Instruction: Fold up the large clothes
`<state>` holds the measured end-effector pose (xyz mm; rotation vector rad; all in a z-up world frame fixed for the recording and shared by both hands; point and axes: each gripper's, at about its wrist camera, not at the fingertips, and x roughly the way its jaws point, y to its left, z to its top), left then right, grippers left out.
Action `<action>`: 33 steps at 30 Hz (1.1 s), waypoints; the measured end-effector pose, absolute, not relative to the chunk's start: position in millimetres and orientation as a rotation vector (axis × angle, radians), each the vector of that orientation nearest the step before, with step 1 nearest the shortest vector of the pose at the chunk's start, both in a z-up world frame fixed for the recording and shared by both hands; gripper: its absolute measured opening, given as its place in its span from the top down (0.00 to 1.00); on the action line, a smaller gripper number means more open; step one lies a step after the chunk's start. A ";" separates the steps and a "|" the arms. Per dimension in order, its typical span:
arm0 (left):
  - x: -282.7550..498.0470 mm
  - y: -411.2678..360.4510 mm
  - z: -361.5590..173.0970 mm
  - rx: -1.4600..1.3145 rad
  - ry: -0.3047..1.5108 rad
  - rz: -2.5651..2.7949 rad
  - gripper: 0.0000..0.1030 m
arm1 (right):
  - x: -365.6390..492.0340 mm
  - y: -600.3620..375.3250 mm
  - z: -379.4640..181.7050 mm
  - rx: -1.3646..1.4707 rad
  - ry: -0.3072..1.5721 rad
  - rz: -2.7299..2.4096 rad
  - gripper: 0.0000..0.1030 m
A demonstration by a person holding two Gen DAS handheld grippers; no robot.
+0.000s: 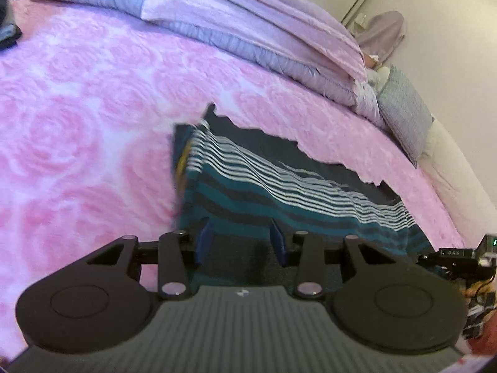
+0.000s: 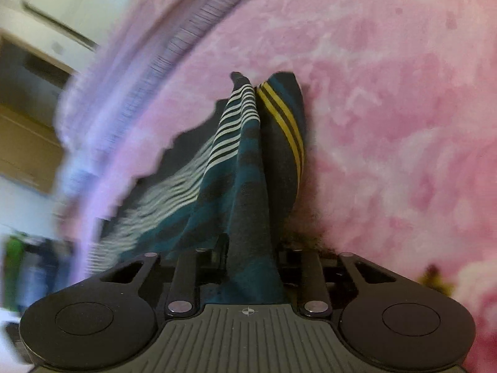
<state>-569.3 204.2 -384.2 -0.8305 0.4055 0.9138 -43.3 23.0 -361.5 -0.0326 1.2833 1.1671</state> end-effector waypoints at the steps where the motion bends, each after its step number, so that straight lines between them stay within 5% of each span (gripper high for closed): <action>1: -577.4 202.5 -381.6 -0.830 0.393 0.926 0.66 | -55.5 30.8 -349.3 -0.118 1.246 1.116 0.83; 9: -665.3 184.1 -382.4 -0.889 0.310 1.057 0.66 | -302.4 100.7 -264.8 -0.891 0.449 1.046 0.83; 18: -714.1 147.6 -405.8 -1.039 0.253 1.082 0.66 | -485.3 83.3 -405.8 -1.300 -0.070 1.060 0.74; 21: -706.9 144.6 -400.3 -1.041 0.243 1.053 0.66 | -484.6 61.5 -386.0 -1.263 -0.023 1.157 0.65; 23: -692.1 148.5 -390.5 -1.033 0.229 1.008 0.66 | -478.7 36.9 -353.1 -1.182 0.065 1.318 0.49; 29: -622.3 175.8 -376.8 -1.061 0.234 0.804 0.62 | -371.6 -15.0 -263.2 -0.708 0.387 1.448 0.49; 33: -577.0 200.7 -393.6 -1.179 0.241 0.707 0.60 | -271.0 -4.3 -269.1 -0.510 0.608 1.244 0.50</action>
